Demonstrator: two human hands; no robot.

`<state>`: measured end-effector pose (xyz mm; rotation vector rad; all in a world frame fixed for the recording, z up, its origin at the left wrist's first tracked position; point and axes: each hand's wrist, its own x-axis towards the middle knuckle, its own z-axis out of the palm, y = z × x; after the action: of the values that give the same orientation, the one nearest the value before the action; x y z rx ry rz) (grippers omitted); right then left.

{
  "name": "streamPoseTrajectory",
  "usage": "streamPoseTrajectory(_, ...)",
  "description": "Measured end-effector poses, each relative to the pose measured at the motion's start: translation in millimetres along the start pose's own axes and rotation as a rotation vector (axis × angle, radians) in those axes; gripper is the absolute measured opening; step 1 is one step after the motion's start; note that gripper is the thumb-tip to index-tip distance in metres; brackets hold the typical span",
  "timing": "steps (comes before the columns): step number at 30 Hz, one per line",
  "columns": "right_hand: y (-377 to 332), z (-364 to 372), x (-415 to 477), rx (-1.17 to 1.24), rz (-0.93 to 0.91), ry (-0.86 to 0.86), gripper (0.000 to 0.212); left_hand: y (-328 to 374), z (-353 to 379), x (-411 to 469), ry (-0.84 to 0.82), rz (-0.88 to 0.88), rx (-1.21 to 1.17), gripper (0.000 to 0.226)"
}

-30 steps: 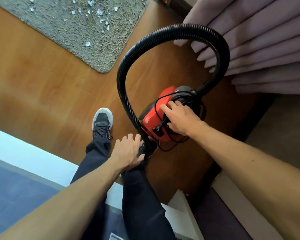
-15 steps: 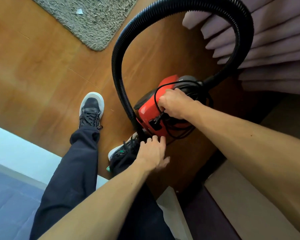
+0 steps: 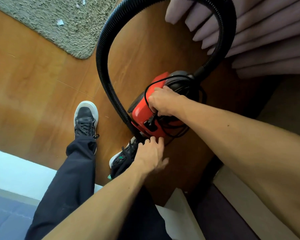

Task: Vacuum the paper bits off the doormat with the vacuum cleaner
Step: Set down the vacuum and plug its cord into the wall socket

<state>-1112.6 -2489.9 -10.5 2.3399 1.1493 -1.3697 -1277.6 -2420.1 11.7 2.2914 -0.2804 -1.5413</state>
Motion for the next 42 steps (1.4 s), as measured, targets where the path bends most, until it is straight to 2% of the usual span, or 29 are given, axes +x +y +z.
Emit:
streamPoseTrajectory(8, 2, 16, 5, -0.051, -0.022, 0.096, 0.018, 9, 1, 10, -0.009, 0.016, 0.007, 0.074)
streamPoseTrajectory(11, 8, 19, 3, 0.078, -0.042, 0.171, 0.014, 9, 3, 12, 0.003, 0.024, 0.019, 0.076)
streamPoseTrajectory(14, 14, 18, -2, 0.311, -0.015, 0.27, 0.008, 8, 3, 10, 0.024, 0.025, 0.024, 0.074)
streamPoseTrajectory(18, 24, 0, -26, 0.641, 0.09, 0.464, 0.012, 9, -4, 7, 0.044, 0.03, 0.051, 0.071)
streamPoseTrajectory(25, 57, -33, -83, 0.993, 0.32, 0.978, 0.019, 25, -30, -1, 0.087, 0.061, 0.094, 0.068)
streamPoseTrajectory(29, 66, -37, -115, 1.136, 0.495, 1.232, 0.022, 44, -48, -5, 0.17, 0.06, -0.011, 0.067)
streamPoseTrajectory(33, 58, -34, -158, 1.283, 0.612, 1.387, 0.022, 67, -66, -11, 0.287, 0.072, -0.193, 0.07)
streamPoseTrajectory(38, 42, -30, -223, 1.42, 0.709, 1.521, 0.017, 93, -85, -13, 0.333, 0.238, -0.233, 0.068)
streamPoseTrajectory(40, 36, -31, -248, 1.519, 0.728, 1.559, 0.015, 105, -87, -13, 0.335, 0.31, -0.208, 0.057)
streamPoseTrajectory(42, 31, -28, -270, 1.608, 0.741, 1.619, 0.01, 118, -86, -15, 0.338, 0.373, -0.17, 0.034)
